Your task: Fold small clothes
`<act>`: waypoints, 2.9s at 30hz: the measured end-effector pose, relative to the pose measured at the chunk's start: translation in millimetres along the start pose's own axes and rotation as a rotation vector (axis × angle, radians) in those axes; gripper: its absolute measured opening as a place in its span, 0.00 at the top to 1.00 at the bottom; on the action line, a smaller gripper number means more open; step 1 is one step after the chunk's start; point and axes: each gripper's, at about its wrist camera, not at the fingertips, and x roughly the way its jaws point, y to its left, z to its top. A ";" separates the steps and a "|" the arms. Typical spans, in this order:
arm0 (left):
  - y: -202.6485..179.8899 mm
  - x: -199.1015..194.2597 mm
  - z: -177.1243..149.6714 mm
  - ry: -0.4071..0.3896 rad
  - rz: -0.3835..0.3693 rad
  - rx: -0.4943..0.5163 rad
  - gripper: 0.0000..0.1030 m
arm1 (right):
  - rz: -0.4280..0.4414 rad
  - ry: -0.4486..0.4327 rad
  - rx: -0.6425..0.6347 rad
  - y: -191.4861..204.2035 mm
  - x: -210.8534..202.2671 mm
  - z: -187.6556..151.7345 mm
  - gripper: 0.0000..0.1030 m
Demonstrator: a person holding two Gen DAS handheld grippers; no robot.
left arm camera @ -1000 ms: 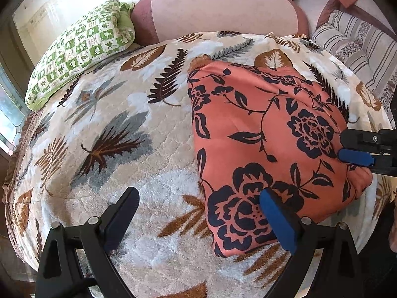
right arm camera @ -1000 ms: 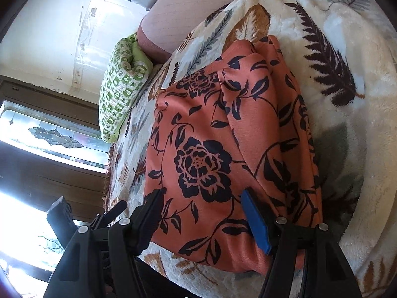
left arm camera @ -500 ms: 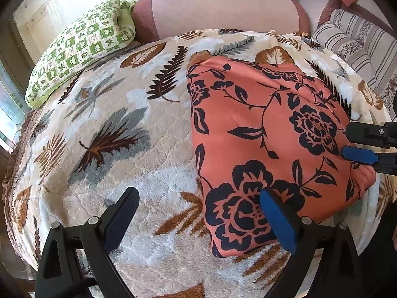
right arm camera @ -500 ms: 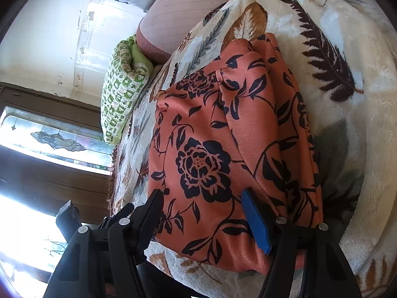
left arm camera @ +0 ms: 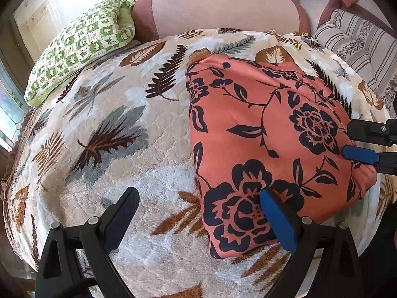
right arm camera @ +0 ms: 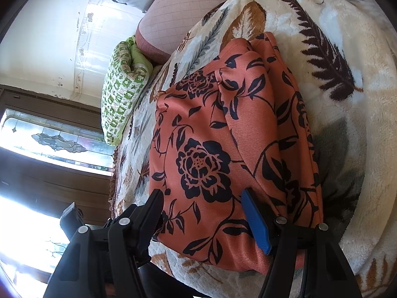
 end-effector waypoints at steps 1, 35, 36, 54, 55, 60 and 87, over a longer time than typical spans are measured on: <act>-0.2 0.4 -0.2 0.000 0.000 -0.001 0.05 | 0.000 0.000 0.000 0.0 0.0 -0.1 0.33; -5.7 -16.7 13.0 -0.047 0.040 0.020 0.05 | 0.094 -0.046 0.015 6.2 -13.2 -0.4 0.32; -6.0 -17.0 13.9 -0.052 0.041 0.022 0.05 | 0.099 -0.053 0.011 7.4 -14.4 -0.5 0.32; -15.2 1.0 16.0 -0.015 0.053 0.059 0.05 | 0.105 -0.052 0.035 -1.7 -10.0 7.8 0.32; -14.6 -0.2 17.1 -0.018 0.051 0.057 0.05 | 0.103 -0.065 0.032 -1.8 -13.1 10.4 0.32; -14.8 -7.0 25.8 -0.042 0.057 0.061 0.05 | 0.097 -0.137 0.047 -9.7 -26.4 20.6 0.31; -7.1 -16.2 35.2 -0.066 0.092 0.047 0.05 | 0.080 -0.183 0.130 -35.4 -42.7 31.7 0.30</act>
